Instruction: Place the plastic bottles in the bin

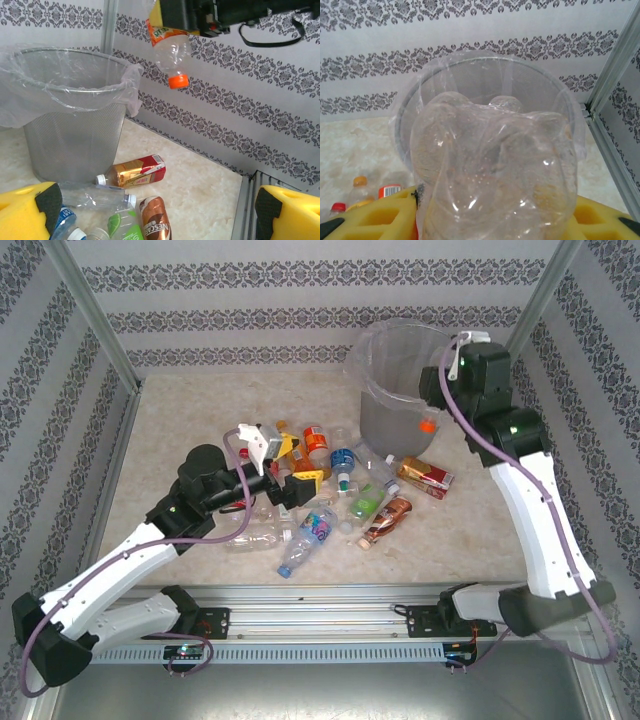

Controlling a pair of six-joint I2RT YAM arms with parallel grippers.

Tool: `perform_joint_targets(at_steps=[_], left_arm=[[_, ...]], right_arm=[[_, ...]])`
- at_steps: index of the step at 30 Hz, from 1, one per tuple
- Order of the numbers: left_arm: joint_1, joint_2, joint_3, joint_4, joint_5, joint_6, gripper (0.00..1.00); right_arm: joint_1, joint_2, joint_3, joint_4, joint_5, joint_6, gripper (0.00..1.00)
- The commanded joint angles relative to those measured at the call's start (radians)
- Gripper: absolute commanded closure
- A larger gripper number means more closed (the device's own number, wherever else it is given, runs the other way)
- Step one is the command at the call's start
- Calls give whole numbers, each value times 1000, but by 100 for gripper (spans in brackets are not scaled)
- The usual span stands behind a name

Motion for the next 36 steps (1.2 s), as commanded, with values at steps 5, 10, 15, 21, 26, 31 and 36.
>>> perform_joint_targets(at_steps=[5,10,15,21,26,31,36], left_arm=[[-34,-33,-49,-57,-48,-78,0],[-63,-35,-44,-99,-74,-72,0],[-87,-39,-51,-112,-91,-75,0],[-115,-39,-49,-130,-109,-72,0],[-127,-39,-63,-128,-115,-73,0],[-128,-34,-77,-116,-114,-72,0],[-128,-36,-75,-116,-121,-70,0]], right_arm=[[-62,209,274,-116,-98,-32,50],[-99,370,463,-186,-143,-20,51],[-112,522,638,-258,-157,-19,51],[-139,643,736,-270,-183,14,51],[-147,722,764,-280,-200,22,51],[-149,782,767,-285,-205,19,51],[-148,833,770,-317,-224,28,51]])
